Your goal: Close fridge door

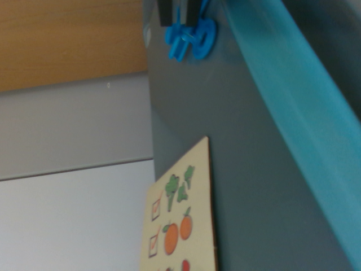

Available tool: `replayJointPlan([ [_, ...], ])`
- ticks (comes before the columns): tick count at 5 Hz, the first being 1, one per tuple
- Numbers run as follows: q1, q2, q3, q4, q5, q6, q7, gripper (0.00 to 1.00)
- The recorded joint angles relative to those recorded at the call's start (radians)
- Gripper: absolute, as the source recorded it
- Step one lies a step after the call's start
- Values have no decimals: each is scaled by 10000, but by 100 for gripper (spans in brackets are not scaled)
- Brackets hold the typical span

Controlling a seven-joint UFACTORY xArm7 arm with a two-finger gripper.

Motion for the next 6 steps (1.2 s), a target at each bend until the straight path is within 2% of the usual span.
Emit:
replayJointPlan([
  [1,0,0,0,0,0,0,0,100],
  [2,0,390,140,291,0,0,0,100],
  [3,0,390,140,291,0,0,0,100],
  [4,2,753,409,524,0,0,0,100],
  [5,2,753,409,524,0,0,0,100],
  [6,2,1136,795,762,0,-1,0,100],
])
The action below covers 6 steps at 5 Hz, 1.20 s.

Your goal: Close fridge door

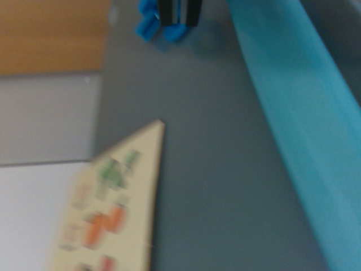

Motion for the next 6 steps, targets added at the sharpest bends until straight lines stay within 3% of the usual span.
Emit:
replayJointPlan([
  [1,0,0,0,0,0,0,0,100],
  [2,0,414,356,430,0,0,0,100],
  [3,0,414,356,430,0,0,0,100],
  [4,0,893,693,915,0,-1,0,100],
  [5,0,893,693,915,0,-1,0,100],
  [6,0,1386,973,1318,0,-1,0,100],
])
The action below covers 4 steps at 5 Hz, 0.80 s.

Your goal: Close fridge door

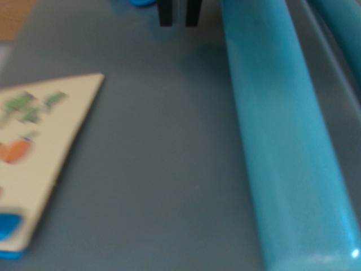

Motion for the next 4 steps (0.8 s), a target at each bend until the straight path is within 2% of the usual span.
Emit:
replayJointPlan([
  [1,0,0,0,0,0,0,0,100],
  [2,0,486,163,398,0,0,0,100],
  [3,0,486,163,398,0,0,0,100],
  [4,0,900,239,782,0,-1,0,100],
])
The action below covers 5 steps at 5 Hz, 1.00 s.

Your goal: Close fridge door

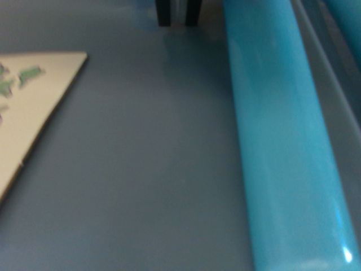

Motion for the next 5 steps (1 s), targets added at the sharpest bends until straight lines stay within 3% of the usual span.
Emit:
replayJointPlan([
  [1,0,0,0,0,0,0,0,100],
  [2,0,417,108,426,0,0,0,100],
  [3,0,417,108,426,0,0,0,100],
  [4,0,850,217,891,0,-1,0,100],
  [5,0,850,217,891,0,-1,0,100],
])
